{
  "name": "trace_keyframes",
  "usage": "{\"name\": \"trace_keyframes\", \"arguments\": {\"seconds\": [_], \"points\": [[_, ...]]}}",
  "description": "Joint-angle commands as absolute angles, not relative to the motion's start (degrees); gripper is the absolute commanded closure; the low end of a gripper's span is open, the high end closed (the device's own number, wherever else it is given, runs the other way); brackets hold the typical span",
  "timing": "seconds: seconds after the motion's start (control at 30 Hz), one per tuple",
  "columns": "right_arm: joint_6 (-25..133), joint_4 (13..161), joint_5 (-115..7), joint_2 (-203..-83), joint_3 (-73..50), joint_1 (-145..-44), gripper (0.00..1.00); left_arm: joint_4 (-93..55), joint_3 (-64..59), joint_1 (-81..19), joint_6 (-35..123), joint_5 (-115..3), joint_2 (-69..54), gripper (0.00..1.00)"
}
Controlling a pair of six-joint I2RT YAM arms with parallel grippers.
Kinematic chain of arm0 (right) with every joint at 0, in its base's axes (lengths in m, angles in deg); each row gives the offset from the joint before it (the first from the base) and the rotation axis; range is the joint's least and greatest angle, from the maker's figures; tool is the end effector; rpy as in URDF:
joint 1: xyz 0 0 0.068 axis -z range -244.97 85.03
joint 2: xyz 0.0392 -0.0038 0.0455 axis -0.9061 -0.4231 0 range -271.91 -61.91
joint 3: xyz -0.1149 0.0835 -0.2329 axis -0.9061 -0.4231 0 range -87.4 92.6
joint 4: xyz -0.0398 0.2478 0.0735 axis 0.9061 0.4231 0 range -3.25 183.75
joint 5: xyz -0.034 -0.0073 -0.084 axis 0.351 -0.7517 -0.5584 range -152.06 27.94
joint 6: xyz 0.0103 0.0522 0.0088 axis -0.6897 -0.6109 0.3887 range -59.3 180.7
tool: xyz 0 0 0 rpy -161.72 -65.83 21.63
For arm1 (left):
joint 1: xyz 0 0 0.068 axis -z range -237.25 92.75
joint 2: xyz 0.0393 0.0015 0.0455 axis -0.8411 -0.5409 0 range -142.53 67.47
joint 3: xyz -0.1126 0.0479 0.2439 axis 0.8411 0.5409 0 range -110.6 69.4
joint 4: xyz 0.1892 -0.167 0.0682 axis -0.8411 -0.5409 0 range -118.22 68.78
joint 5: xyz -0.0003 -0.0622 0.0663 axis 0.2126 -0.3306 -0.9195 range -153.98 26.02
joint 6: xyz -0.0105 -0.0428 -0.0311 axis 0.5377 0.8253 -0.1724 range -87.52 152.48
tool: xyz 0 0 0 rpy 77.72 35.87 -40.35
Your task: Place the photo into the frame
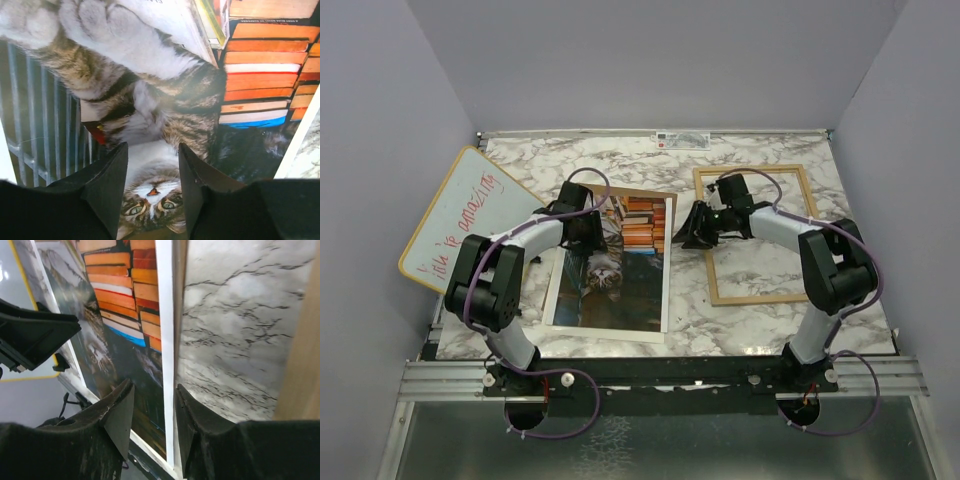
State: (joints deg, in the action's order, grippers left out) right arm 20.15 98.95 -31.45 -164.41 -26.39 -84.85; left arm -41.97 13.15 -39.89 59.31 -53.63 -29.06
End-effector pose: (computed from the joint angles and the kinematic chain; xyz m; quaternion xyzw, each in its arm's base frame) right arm 0.3346 0.1403 0.1694 0.0836 0.9164 0.3679 0.1335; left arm 0.3116 -0.1041 0.1678 -0.0570 0.9629 -0.1746 0.1979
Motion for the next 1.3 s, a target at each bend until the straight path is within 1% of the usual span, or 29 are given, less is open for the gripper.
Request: {"name": "trace_keyframes", "arguments": {"seconds": [0.0, 0.1, 0.27, 0.53, 0.63, 0.77, 0.83, 0.97, 1.1, 1.2, 1.27], "points": [[19.2, 96.04, -28.14, -166.23, -26.77, -86.09, 0.55, -40.48, 14.97, -39.46, 59.21, -58.61, -30.82, 0.55], [20.26, 97.06, -30.46, -167.1, -27.79, -87.04, 0.53, -40.46, 15.62, -39.25, 59.87, -59.67, -31.58, 0.57], [21.98, 99.49, -35.96, -168.12, -29.2, -89.56, 0.56, -40.54, 16.93, -38.67, 61.19, -61.49, -32.83, 0.59], [21.47, 97.48, -34.82, -166.33, -34.84, -90.94, 0.65, -41.3, 18.99, -38.18, 64.41, -64.94, -34.47, 0.61], [20.89, 94.22, -31.88, -165.28, -37.87, -90.92, 0.66, -41.83, 19.87, -38.12, 65.9, -65.44, -35.48, 0.62], [19.39, 87.72, -27.2, -164.22, -41.63, -90.97, 0.65, -41.82, 21.38, -37.85, 67.46, -66.36, -36.67, 0.63], [18.46, 83.76, -25.61, -163.75, -43.04, -91.02, 0.62, -41.85, 22.12, -37.67, 68.35, -66.88, -37.08, 0.64], [17.71, 82.67, -25.37, -163.6, -43.56, -91.06, 0.56, -42.04, 22.83, -37.15, 69.73, -68.13, -37.12, 0.65], [16.1, 77.72, -22.21, -163.15, -45.66, -91.07, 0.51, -42.47, 23.05, -36.91, 71.02, -68.46, -37.04, 0.65], [13.98, 72.45, -20.46, -161.86, -47.88, -91.07, 0.51, -42.55, 23.21, -36.71, 71.95, -68.38, -36.95, 0.66], [12.05, 67.97, -19.53, -160.7, -49.58, -91.09, 0.55, -42.66, 23.47, -36.69, 72.41, -68.32, -36.88, 0.67]]}}
